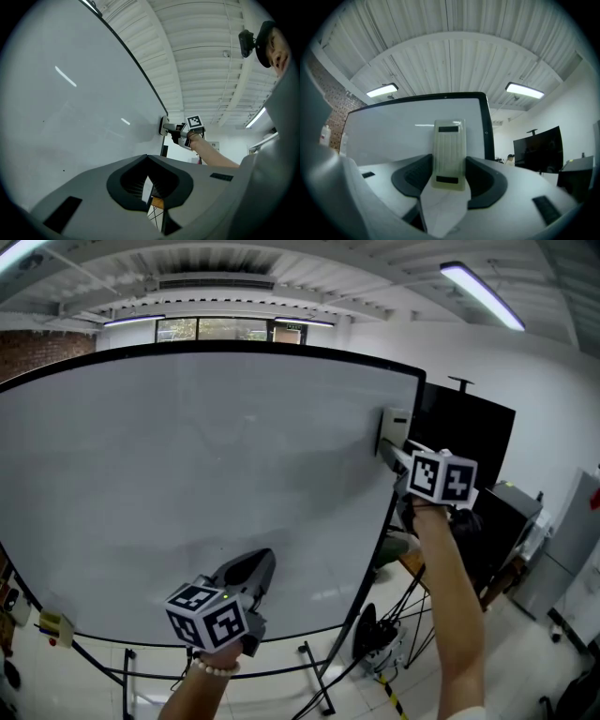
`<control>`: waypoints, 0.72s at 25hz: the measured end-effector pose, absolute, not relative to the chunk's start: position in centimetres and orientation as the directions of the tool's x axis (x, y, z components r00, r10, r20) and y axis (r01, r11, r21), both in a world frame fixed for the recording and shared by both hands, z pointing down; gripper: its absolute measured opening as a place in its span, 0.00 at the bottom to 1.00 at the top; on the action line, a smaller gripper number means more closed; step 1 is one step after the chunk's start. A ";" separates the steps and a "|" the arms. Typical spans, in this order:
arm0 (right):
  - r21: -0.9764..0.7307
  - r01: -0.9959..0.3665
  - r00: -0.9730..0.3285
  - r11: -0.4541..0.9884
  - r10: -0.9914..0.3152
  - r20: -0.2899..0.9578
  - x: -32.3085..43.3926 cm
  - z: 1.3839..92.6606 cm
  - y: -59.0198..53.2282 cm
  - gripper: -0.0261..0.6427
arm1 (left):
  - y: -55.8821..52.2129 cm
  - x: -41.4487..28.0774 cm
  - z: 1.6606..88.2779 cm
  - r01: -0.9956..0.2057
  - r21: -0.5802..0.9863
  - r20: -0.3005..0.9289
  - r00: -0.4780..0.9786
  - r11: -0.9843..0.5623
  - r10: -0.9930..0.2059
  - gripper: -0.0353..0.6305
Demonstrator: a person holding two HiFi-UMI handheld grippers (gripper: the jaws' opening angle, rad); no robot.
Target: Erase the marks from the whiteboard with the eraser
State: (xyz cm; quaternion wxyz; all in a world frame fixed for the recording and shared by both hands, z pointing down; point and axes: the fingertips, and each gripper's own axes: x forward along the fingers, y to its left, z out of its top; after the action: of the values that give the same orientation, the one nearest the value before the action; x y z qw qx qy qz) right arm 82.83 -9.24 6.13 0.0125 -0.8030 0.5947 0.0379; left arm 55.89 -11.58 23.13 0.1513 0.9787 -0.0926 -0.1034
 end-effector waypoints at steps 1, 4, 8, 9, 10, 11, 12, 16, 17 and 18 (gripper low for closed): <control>0.037 -0.953 0.299 -0.302 -0.951 -0.076 82.2 6.0 -9.5 0.41 | -11.9 55.5 23.1 -0.152 0.320 -0.176 0.960 -0.935 -0.216 0.04; 0.052 -0.950 0.303 -0.307 -0.950 -0.076 79.7 5.7 -10.5 0.41 | -13.3 53.6 23.1 -0.165 0.327 -0.173 0.957 -0.930 -0.231 0.04; 0.068 -0.954 0.288 -0.294 -0.954 -0.078 75.6 5.5 -12.2 0.41 | -15.1 50.9 22.9 -0.153 0.334 -0.182 0.958 -0.930 -0.223 0.04; 0.074 -0.953 0.289 -0.294 -0.954 -0.080 74.7 5.5 -12.5 0.41 | -15.4 50.2 22.8 -0.151 0.334 -0.185 0.957 -0.930 -0.222 0.04; 0.079 -0.951 0.293 -0.299 -0.953 -0.082 73.8 5.4 -12.8 0.41 | -15.8 49.5 22.7 -0.149 0.334 -0.187 0.957 -0.931 -0.220 0.04; 0.084 -0.948 0.300 -0.307 -0.950 -0.086 73.0 5.4 -13.1 0.41 | -16.1 48.9 22.5 -0.145 0.333 -0.189 0.958 -0.932 -0.217 0.04; 0.087 -0.945 0.307 -0.315 -0.947 -0.090 72.2 5.3 -13.4 0.41 | -16.5 48.1 22.4 -0.141 0.331 -0.191 0.958 -0.933 -0.213 0.04; 0.079 -0.944 0.314 -0.321 -0.945 -0.094 68.8 5.2 -14.9 0.41 | -18.3 45.0 22.1 -0.130 0.328 -0.200 0.959 -0.936 -0.203 0.04; 0.078 -0.945 0.311 -0.318 -0.946 -0.092 68.0 5.2 -15.2 0.41 | -18.7 44.4 22.0 -0.128 0.328 -0.202 0.958 -0.936 -0.202 0.04; 0.080 -0.945 0.310 -0.317 -0.946 -0.089 67.2 5.2 -15.5 0.41 | -19.0 43.8 21.8 -0.126 0.328 -0.203 0.959 -0.936 -0.200 0.04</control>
State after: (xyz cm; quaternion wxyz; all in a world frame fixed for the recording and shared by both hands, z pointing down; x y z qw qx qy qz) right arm 67.23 -15.51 5.17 -0.0064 -0.8094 0.5842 0.0598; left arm 43.76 -19.00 21.84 0.1581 0.9769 -0.0833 -0.1174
